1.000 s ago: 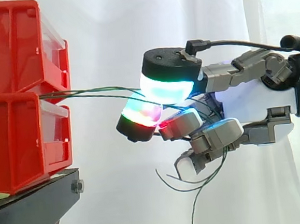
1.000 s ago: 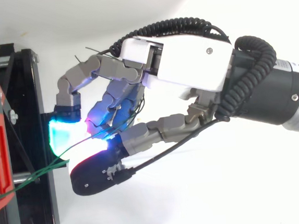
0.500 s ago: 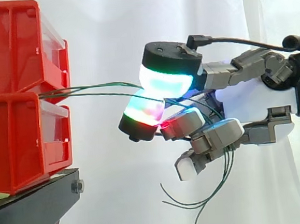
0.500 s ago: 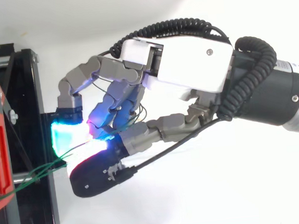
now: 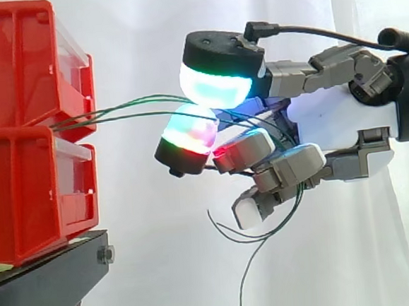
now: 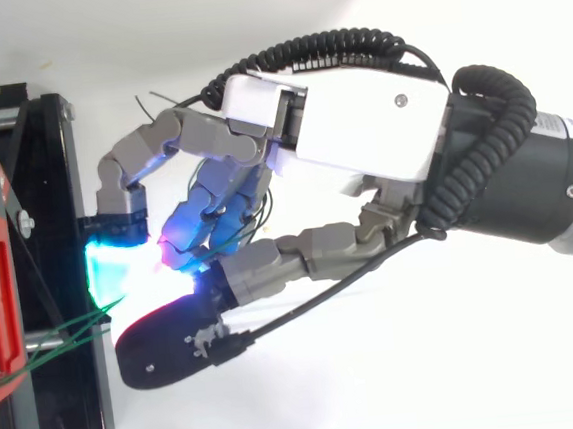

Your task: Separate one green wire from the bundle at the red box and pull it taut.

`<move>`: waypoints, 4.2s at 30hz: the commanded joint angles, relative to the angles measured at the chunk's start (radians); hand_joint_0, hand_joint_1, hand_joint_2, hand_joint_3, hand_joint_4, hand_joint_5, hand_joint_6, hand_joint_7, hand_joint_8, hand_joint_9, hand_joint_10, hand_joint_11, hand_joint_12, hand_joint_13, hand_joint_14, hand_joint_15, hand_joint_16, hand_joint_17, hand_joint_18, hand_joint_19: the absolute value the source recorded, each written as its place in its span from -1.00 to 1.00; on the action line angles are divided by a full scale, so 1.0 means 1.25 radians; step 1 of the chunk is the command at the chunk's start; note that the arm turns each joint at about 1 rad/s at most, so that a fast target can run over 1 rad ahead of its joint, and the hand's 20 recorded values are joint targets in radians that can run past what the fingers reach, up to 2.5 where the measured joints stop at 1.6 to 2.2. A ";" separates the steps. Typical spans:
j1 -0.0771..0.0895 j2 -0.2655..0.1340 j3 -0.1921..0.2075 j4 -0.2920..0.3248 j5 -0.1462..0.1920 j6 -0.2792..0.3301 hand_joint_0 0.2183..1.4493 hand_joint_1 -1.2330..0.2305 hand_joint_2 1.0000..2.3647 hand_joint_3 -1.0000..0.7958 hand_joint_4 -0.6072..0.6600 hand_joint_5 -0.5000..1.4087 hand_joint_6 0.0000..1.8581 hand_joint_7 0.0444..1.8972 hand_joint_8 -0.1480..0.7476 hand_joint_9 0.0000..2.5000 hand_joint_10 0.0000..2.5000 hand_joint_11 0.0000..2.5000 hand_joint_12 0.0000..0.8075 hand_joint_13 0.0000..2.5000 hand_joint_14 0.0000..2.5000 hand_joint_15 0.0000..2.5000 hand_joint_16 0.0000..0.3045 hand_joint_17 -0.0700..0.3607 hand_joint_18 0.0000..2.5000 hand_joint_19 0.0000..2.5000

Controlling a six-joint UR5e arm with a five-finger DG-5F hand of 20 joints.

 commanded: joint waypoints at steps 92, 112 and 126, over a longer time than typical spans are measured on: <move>0.004 -0.001 -0.044 0.104 -0.002 0.016 -0.30 -0.28 -0.99 -0.34 0.12 -0.67 -0.02 0.15 -0.02 0.00 -0.69 0.39 -0.21 0.22 -0.99 0.32 -0.66 -0.13 -0.23 -0.55; 0.003 -0.001 -0.033 0.075 -0.006 0.022 -0.50 -0.30 -1.00 -0.44 0.21 -0.66 -0.02 0.13 0.04 0.03 -0.70 0.39 -0.13 0.18 -0.99 0.21 -0.63 -0.09 -0.25 -0.56; 0.005 -0.001 -0.033 0.074 -0.006 0.021 -0.37 -0.21 -0.99 -0.35 0.17 -0.65 -0.05 0.21 0.02 0.12 -0.88 0.49 -0.18 0.17 -0.99 0.20 -0.65 -0.12 -0.27 -0.55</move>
